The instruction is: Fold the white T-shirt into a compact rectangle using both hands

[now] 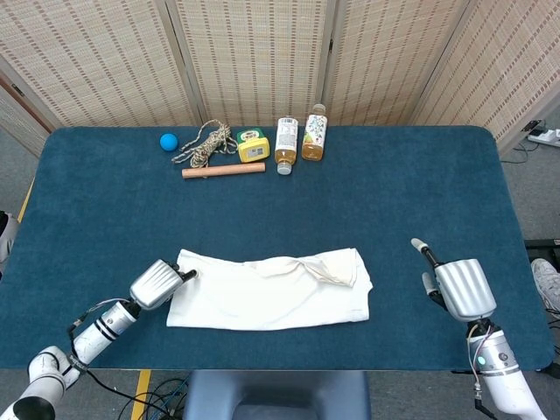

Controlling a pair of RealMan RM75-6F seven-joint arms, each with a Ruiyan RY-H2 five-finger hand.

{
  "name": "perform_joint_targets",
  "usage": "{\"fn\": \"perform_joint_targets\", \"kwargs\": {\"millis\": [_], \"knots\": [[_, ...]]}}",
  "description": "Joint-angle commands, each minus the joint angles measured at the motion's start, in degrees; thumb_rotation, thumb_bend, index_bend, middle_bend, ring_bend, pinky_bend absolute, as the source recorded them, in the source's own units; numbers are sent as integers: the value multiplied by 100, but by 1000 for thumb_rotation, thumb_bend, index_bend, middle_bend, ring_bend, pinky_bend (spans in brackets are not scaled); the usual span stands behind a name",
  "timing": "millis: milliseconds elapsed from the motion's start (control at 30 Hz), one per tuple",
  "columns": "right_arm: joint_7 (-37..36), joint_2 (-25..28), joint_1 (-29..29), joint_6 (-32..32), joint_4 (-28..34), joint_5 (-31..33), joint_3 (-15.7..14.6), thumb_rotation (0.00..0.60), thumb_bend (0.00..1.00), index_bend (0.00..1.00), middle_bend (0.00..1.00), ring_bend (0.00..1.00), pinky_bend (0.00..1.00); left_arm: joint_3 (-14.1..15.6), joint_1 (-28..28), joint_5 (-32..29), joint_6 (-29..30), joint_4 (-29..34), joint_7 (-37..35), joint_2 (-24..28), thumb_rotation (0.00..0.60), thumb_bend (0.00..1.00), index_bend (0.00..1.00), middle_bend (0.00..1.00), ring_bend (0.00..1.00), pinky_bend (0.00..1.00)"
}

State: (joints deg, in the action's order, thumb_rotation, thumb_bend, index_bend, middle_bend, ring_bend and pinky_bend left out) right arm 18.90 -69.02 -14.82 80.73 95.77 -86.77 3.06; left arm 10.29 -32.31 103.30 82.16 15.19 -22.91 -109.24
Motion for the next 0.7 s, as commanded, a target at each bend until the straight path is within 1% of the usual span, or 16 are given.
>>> {"fn": "perform_joint_targets", "kwargs": {"millis": [33,100,200,267,333,700], "knots": [[-15,-6,13,5,-3,4,10,600,531,149,824,919,1000,-18,-13,-46,-42,47,-86,-3,600,133,401,812,713,871],[-27,-13,21,13,-9,3,20,600,531,149,824,920,1000,-19,-23,-63,-52,90,-163,6,600,133,407,812,713,870],[-47,-21,36,22,-26,2,32,600,531,149,824,919,1000,-5,-41,-77,-86,166,-308,32,600,134,448,812,713,868],[-52,-31,46,24,-39,-3,35,600,531,149,824,919,1000,8,-55,-81,-117,206,-359,52,600,162,491,812,714,866],[-67,-35,53,27,-46,-10,37,600,531,149,824,919,1000,11,-64,-90,-126,244,-393,66,600,218,515,811,715,864],[-154,-50,82,14,-102,-43,50,600,531,149,825,919,1000,18,-148,-134,-234,474,-504,184,600,393,543,816,719,859]]}}
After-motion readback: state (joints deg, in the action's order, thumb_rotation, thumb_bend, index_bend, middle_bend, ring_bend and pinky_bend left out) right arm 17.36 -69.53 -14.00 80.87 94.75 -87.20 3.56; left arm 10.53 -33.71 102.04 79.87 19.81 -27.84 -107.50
